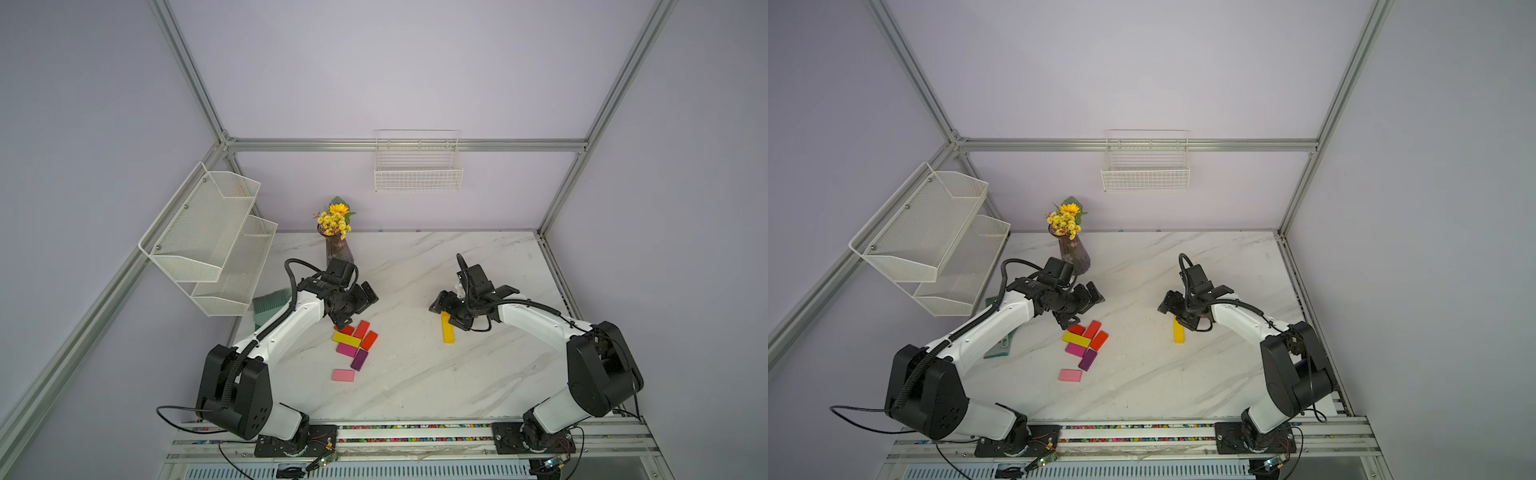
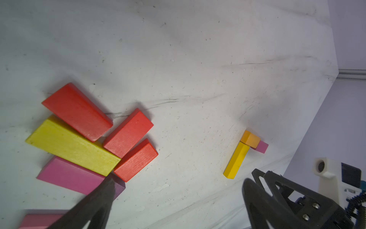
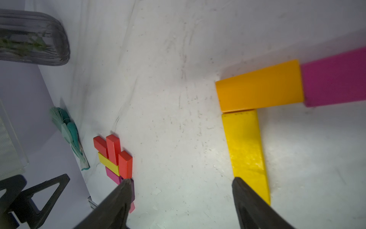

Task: Assemble the letter c with building blocks
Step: Pick up the building block from the center of the board.

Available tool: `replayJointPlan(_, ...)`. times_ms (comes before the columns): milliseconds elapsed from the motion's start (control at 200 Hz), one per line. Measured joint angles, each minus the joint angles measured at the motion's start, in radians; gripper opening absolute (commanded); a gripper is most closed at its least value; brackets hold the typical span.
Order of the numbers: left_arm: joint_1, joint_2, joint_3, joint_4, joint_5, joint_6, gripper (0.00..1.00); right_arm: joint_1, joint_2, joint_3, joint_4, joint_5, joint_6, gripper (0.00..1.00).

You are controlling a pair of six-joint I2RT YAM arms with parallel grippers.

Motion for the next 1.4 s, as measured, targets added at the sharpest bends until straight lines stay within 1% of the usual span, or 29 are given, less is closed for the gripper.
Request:
replayJointPlan(145, 0.029, -0.069, -0.055, -0.057, -0.029, -0.003, 1.00, 0.087, 0.043, 0.079, -0.010, 0.035, -0.021, 0.81)
replayJointPlan(300, 0.055, -0.079, -0.095, -0.140, -0.066, -0.028, 1.00, 0.137, 0.089, 0.115, -0.013, 0.057, -0.024, 0.81)
replayJointPlan(420, 0.061, -0.103, -0.140, -0.179, -0.081, -0.066, 1.00, 0.158, 0.106, 0.117, -0.018, 0.068, -0.024, 0.81)
replayJointPlan(530, 0.060, -0.174, -0.203, -0.196, -0.071, -0.098, 1.00, 0.162, 0.108, 0.116, -0.020, 0.072, -0.023, 0.81)
replayJointPlan(725, 0.035, -0.277, -0.279, -0.220, -0.024, -0.093, 1.00, 0.162, 0.108, 0.116, -0.023, 0.071, -0.023, 0.81)
replayJointPlan(820, 0.011, -0.276, -0.296, -0.236, -0.005, -0.058, 1.00, 0.162, 0.106, 0.111, -0.023, 0.063, -0.024, 0.81)
replayJointPlan(935, -0.050, -0.236, -0.290, -0.271, -0.014, 0.010, 1.00, 0.162, 0.093, 0.089, -0.027, 0.053, -0.024, 0.81)
replayJointPlan(1100, -0.172, -0.133, -0.240, -0.323, -0.069, 0.096, 1.00, 0.162, 0.057, 0.059, -0.036, 0.043, -0.021, 0.81)
replayJointPlan(1205, -0.232, -0.074, -0.205, -0.339, -0.105, 0.140, 1.00, 0.162, 0.025, 0.042, -0.039, 0.039, -0.017, 0.81)
replayJointPlan(1310, -0.268, -0.034, -0.183, -0.343, -0.127, 0.179, 1.00, 0.162, -0.008, 0.023, -0.039, 0.034, -0.015, 0.81)
replayJointPlan(1400, -0.279, -0.027, -0.180, -0.347, -0.140, 0.203, 1.00, 0.161, -0.037, 0.005, -0.043, 0.032, -0.012, 0.81)
